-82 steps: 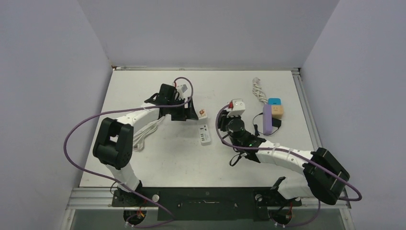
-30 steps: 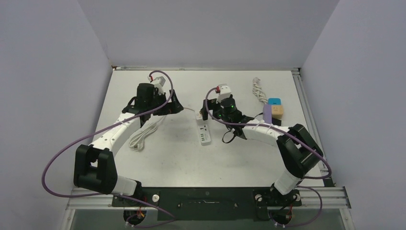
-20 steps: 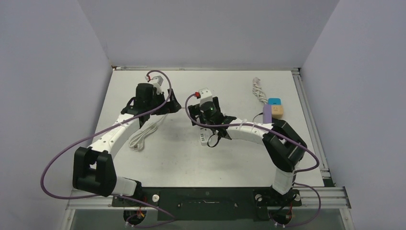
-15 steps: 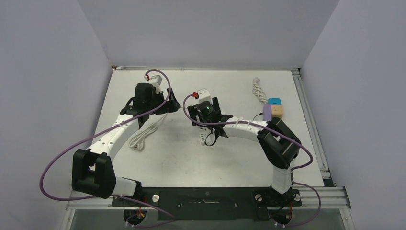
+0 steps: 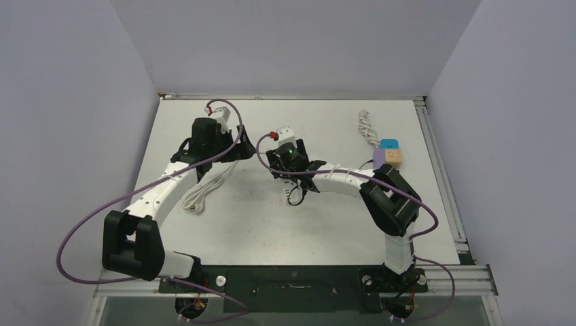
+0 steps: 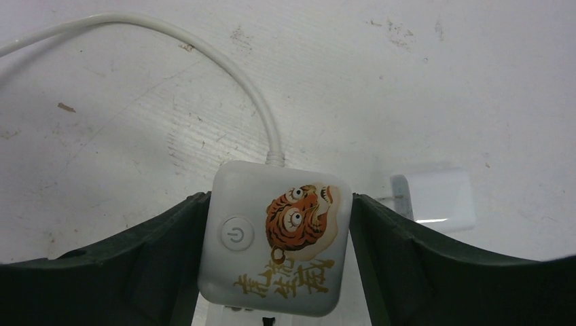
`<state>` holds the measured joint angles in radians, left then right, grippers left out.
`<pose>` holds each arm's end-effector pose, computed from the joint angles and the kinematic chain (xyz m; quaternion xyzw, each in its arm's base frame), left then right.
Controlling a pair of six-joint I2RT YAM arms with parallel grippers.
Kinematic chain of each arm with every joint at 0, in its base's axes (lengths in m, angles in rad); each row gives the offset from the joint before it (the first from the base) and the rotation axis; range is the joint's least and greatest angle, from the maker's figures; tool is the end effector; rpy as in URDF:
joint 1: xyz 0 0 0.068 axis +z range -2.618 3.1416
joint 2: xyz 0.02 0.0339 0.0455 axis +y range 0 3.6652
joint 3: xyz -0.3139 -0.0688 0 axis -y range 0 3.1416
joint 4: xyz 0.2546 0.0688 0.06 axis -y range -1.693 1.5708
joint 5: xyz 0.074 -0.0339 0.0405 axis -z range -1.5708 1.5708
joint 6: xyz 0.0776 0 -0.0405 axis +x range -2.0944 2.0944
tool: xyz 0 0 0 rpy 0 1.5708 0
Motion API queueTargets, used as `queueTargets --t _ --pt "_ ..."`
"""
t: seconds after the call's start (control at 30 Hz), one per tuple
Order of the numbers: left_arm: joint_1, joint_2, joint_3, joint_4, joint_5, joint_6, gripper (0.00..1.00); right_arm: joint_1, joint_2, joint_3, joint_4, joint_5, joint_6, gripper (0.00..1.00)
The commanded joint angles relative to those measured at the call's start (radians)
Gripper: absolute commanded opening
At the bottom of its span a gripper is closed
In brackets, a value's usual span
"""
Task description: Pull the plug off the socket
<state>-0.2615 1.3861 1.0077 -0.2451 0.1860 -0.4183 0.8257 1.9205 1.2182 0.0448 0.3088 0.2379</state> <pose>0.3277 -0.1026 0.2960 -0.0272 0.8867 -0.2293 0.4006 0.3413 0.3352 0.1993 -0.1920 0.8685 0.1020 0.4455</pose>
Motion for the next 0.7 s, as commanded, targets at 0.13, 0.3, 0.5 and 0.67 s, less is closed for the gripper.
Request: queueTargets --t 0.13,0.3,0.5,0.67 --pt "-0.022 0.041 0.026 -0.017 -0.026 -0.006 0.96 -0.015 -0.022 -0.001 0.012 -0.051 0.047 0.36" --pt "-0.053 0.082 0.009 0.028 0.05 -0.044 0.96 -0.104 -0.086 -0.11 0.128 -0.189 0.171 0.08" --pt "-0.096 0.172 -0.019 0.136 0.2 -0.127 0.95 -0.19 -0.132 -0.215 0.251 -0.296 0.271 0.05" --pt "-0.161 0.25 -0.053 0.287 0.303 -0.218 0.95 -0.192 -0.157 -0.263 0.308 -0.286 0.303 0.05"
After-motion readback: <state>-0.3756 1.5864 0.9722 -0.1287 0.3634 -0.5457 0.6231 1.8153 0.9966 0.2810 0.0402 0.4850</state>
